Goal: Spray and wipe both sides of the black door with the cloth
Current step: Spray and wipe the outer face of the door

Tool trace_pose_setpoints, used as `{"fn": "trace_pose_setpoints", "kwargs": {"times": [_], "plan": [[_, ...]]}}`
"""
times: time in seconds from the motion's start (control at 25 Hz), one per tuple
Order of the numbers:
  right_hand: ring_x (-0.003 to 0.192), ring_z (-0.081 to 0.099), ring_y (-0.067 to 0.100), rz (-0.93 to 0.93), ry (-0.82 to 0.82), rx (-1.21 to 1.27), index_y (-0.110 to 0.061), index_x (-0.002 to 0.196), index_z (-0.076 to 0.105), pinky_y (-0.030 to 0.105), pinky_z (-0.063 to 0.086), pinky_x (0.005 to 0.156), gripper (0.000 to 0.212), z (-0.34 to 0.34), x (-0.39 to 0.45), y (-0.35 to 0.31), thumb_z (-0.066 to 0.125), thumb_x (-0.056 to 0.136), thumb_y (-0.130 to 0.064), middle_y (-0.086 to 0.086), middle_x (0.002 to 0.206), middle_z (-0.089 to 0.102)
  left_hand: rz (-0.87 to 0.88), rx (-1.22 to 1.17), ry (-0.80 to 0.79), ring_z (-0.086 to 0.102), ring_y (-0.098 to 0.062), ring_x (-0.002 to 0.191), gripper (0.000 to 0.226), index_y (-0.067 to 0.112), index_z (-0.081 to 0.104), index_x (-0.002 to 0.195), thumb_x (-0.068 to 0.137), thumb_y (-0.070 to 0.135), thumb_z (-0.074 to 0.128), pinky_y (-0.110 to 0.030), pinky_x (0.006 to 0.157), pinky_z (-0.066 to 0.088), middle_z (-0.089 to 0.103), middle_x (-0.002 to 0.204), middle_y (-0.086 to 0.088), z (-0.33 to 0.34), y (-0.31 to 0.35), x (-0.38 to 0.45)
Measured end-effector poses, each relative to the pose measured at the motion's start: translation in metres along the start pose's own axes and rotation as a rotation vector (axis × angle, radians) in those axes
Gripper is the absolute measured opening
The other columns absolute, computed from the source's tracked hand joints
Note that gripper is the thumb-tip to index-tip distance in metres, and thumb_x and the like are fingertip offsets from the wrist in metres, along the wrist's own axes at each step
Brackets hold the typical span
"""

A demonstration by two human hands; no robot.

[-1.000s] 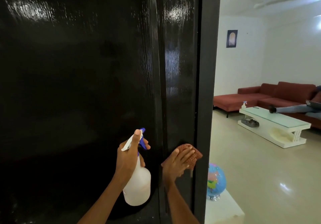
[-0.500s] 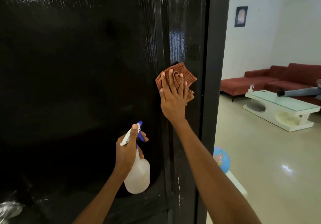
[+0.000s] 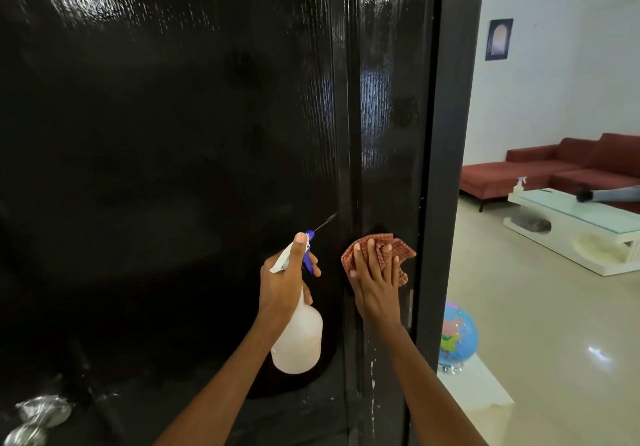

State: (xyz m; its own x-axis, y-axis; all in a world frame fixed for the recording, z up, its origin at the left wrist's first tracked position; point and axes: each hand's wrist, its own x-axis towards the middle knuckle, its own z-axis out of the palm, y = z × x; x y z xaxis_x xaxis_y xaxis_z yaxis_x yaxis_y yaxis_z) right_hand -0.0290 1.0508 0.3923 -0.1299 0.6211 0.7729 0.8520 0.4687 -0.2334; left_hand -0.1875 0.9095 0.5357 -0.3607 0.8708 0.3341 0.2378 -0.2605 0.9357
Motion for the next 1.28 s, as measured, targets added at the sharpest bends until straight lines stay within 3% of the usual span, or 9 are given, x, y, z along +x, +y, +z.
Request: {"fn": "trace_pose_setpoints", "kwargs": {"times": [0.08, 0.2, 0.4, 0.56, 0.72, 0.88, 1.12, 1.2, 1.28], "plan": [[0.158, -0.010, 0.031, 0.101, 0.064, 0.089, -0.029, 0.163, -0.004, 0.047, -0.014, 0.125, 0.060, -0.009, 0.023, -0.013, 0.021, 0.110, -0.043, -0.003, 0.172, -0.010, -0.015, -0.013, 0.013, 0.056, -0.020, 0.042, 0.067, 0.004, 0.064, 0.080, 0.084, 0.068, 0.042, -0.025, 0.041, 0.048, 0.067, 0.068, -0.012, 0.001, 0.005, 0.004], [0.158, -0.010, 0.030, 0.142, 0.117, 0.166, -0.030, 0.163, -0.010, 0.051, -0.011, 0.125, 0.063, -0.007, 0.025, -0.024, 0.023, 0.110, -0.042, -0.004, 0.171, -0.013, -0.037, -0.035, 0.064, 0.058, -0.019, 0.042, 0.066, 0.007, 0.066, 0.085, 0.083, 0.068, 0.041, -0.027, 0.043, 0.050, 0.071, 0.073, -0.008, 0.001, 0.008, 0.008], [0.157, -0.006, 0.036, 0.065, 0.139, 0.124, -0.024, 0.164, 0.006, 0.063, 0.001, 0.123, 0.058, -0.015, 0.052, -0.036, 0.019, 0.111, -0.043, -0.001, 0.172, -0.007, 0.006, -0.047, 0.110, 0.058, -0.019, 0.042, 0.061, 0.012, 0.069, 0.085, 0.087, 0.065, 0.039, -0.027, 0.044, 0.051, 0.074, 0.079, 0.000, -0.001, 0.004, 0.007], [0.157, 0.004, 0.038, -0.014, 0.306, 0.064, -0.024, 0.163, 0.022, 0.060, 0.003, 0.125, 0.055, -0.075, 0.150, -0.057, 0.028, 0.111, -0.042, 0.001, 0.171, 0.010, 0.031, -0.059, 0.086, 0.057, -0.022, 0.042, 0.058, 0.012, 0.069, 0.084, 0.091, 0.062, 0.040, -0.028, 0.044, 0.050, 0.074, 0.080, 0.000, -0.003, 0.004, 0.009], [0.157, 0.005, 0.035, -0.025, 0.365, 0.034, -0.026, 0.163, 0.023, 0.059, 0.006, 0.125, 0.055, -0.106, 0.201, -0.066, 0.025, 0.111, -0.045, 0.000, 0.171, 0.012, 0.038, -0.061, 0.076, 0.058, -0.024, 0.044, 0.056, 0.014, 0.069, 0.084, 0.090, 0.062, 0.040, -0.029, 0.044, 0.051, 0.074, 0.081, 0.001, 0.002, 0.002, 0.011], [0.157, 0.003, 0.036, -0.036, 0.314, 0.083, -0.026, 0.163, 0.018, 0.058, 0.002, 0.126, 0.055, -0.064, 0.136, -0.050, 0.026, 0.111, -0.044, -0.001, 0.171, 0.007, 0.018, -0.048, 0.056, 0.059, -0.027, 0.044, 0.054, 0.014, 0.069, 0.084, 0.090, 0.060, 0.041, -0.030, 0.045, 0.050, 0.074, 0.081, 0.001, 0.007, -0.012, 0.000], [0.157, 0.004, 0.036, 0.087, -0.010, 0.133, -0.032, 0.164, 0.002, 0.058, 0.003, 0.124, 0.061, 0.034, -0.045, -0.001, 0.025, 0.108, -0.043, -0.002, 0.172, -0.005, -0.033, 0.001, 0.039, 0.059, -0.021, 0.043, 0.054, 0.011, 0.068, 0.083, 0.089, 0.058, 0.041, -0.027, 0.045, 0.051, 0.074, 0.079, 0.001, 0.006, -0.047, -0.022], [0.157, 0.007, 0.037, 0.112, -0.129, 0.130, -0.029, 0.164, 0.002, 0.061, 0.006, 0.121, 0.057, 0.059, -0.099, 0.009, 0.014, 0.110, -0.043, 0.001, 0.172, -0.006, -0.080, 0.017, 0.033, 0.059, -0.021, 0.044, 0.053, 0.012, 0.068, 0.083, 0.088, 0.058, 0.042, -0.027, 0.045, 0.051, 0.074, 0.079, 0.001, 0.006, -0.063, -0.030], [0.158, -0.005, 0.033, 0.205, -0.220, 0.151, -0.031, 0.163, -0.004, 0.061, 0.004, 0.121, 0.057, 0.078, -0.140, 0.009, 0.006, 0.110, -0.046, 0.000, 0.171, -0.013, -0.133, 0.039, 0.031, 0.059, -0.019, 0.044, 0.053, 0.012, 0.068, 0.082, 0.087, 0.058, 0.042, -0.026, 0.044, 0.051, 0.074, 0.079, 0.002, 0.005, -0.079, -0.036]]}}
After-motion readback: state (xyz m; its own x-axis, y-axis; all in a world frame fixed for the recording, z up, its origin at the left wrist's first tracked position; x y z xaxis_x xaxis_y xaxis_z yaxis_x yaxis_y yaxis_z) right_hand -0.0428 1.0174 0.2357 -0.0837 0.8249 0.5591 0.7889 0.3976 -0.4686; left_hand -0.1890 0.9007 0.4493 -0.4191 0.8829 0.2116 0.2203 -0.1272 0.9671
